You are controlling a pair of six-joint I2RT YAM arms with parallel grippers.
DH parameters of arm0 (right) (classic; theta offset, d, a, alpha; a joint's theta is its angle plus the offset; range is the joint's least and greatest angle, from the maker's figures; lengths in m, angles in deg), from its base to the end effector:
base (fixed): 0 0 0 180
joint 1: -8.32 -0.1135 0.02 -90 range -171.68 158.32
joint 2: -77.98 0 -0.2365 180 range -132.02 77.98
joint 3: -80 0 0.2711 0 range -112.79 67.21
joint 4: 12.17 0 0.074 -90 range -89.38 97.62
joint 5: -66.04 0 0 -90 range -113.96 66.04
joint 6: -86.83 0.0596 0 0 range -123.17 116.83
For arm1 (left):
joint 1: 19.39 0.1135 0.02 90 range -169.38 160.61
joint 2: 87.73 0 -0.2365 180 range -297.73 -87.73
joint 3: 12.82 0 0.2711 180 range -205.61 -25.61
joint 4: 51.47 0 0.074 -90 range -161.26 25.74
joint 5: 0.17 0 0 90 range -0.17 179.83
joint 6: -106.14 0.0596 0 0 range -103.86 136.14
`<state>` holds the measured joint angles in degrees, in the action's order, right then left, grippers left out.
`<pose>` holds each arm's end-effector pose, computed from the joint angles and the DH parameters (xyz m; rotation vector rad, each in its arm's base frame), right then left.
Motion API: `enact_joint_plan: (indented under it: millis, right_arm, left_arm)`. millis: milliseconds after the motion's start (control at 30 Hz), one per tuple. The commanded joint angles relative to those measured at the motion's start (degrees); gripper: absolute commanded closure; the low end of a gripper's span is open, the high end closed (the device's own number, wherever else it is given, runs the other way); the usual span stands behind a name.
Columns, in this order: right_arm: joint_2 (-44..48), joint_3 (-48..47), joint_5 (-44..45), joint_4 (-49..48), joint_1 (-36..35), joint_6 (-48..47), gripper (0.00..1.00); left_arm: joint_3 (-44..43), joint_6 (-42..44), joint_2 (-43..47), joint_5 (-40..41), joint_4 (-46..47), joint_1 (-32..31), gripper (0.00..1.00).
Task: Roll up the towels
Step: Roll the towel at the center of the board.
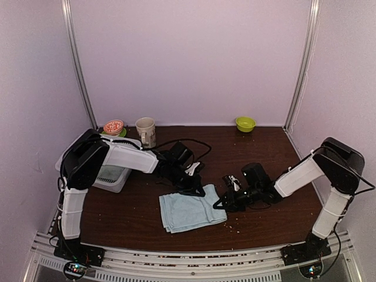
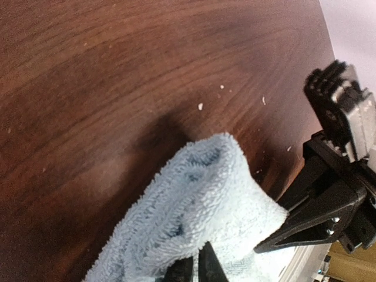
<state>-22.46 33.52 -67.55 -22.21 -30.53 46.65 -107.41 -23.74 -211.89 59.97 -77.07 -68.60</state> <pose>0.2131 0.2244 0.0456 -0.1952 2.6797 1.5449 0.2783 -0.3679 0.0722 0.4670 2.8072 -1.1629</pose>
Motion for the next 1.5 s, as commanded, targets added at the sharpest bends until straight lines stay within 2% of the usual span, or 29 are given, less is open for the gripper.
enact_joint_plan:
  millis: [0, 100, 233, 400, 700, 900, 1200, 1467]
  right_arm:
    - [7.2, -5.1, 10.4, 24.1, 0.4, -12.1, 1.0]
    - [10.0, -10.8, 20.0, 40.1, 0.0, -20.5, 1.0]
    - [10.6, -17.8, 31.8, 54.3, -0.8, -26.4, 1.0]
    - [7.9, -24.7, 43.4, 63.2, -3.6, -26.5, 1.0]
    - [-3.7, -38.4, 59.8, 74.4, -12.0, -22.4, 1.0]
    - [-8.8, -44.6, 63.8, 77.6, -15.4, -19.5, 1.0]
    - [-12.1, -47.2, 61.8, 75.2, -17.0, -15.5, 1.0]
    - [-11.0, -46.3, 61.3, 73.3, -17.1, -15.1, 1.0]
  left_arm:
    - [1.7, 1.4, 3.9, 3.7, -6.3, 0.3, 0.85]
    - [2.1, 1.2, 6.8, 3.6, -6.2, 0.3, 0.78]
    - [4.0, 0.9, 9.9, 3.7, -5.2, 0.3, 0.76]
    - [7.8, 0.7, 12.6, 4.7, -3.2, 0.3, 0.77]
    - [11.6, 0.3, 14.2, 4.4, -0.1, 0.3, 0.79]
    - [11.4, -0.5, 14.8, 3.4, 1.5, 0.3, 0.8]
    - [8.2, -1.3, 10.4, 3.8, 2.0, 0.3, 0.81]
    - [7.7, -3.0, 4.5, 5.5, 0.3, 0.3, 0.93]
